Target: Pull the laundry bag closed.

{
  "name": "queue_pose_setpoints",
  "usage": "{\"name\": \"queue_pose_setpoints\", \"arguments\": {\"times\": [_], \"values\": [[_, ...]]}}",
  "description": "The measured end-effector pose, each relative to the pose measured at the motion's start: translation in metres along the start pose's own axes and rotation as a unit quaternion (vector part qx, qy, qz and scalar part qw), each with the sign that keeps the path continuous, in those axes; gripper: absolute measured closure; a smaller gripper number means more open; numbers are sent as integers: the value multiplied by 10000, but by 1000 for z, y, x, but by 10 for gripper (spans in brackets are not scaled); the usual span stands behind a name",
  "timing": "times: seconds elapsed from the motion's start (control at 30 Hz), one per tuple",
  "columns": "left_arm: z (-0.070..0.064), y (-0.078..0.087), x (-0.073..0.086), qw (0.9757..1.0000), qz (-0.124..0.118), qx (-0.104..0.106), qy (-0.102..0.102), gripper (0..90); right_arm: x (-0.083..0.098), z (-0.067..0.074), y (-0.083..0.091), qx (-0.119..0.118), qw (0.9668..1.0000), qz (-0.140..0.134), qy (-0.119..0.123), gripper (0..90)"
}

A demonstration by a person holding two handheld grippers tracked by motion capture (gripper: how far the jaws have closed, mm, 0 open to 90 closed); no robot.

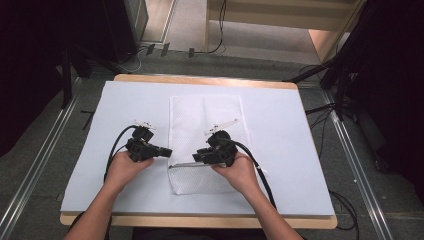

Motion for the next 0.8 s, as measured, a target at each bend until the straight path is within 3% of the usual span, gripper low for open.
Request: {"name": "queue_pose_setpoints", "arguments": {"times": [0.17, 0.27, 0.8], "values": [[0, -7, 0, 9999, 100, 55, -44, 900, -3, 7, -12, -79, 10000, 37, 44, 737], [1, -10, 2, 9998, 109, 151, 35, 900, -4, 10, -18, -111, 9999, 109, 31, 739], [9, -18, 7, 9993, 311, 131, 150, 900, -9, 26, -50, -281, 9992, 262, 69, 739]]}}
Point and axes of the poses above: each handheld gripper's, and its own axes: y roughly backward along the jaws, x roughly out of its underside, z roughly to its left, the point moved 3 cm from there along -y, roughly forward along the jaws, and after that the axes turned 6 degrees about x, right-handed, at the moved point
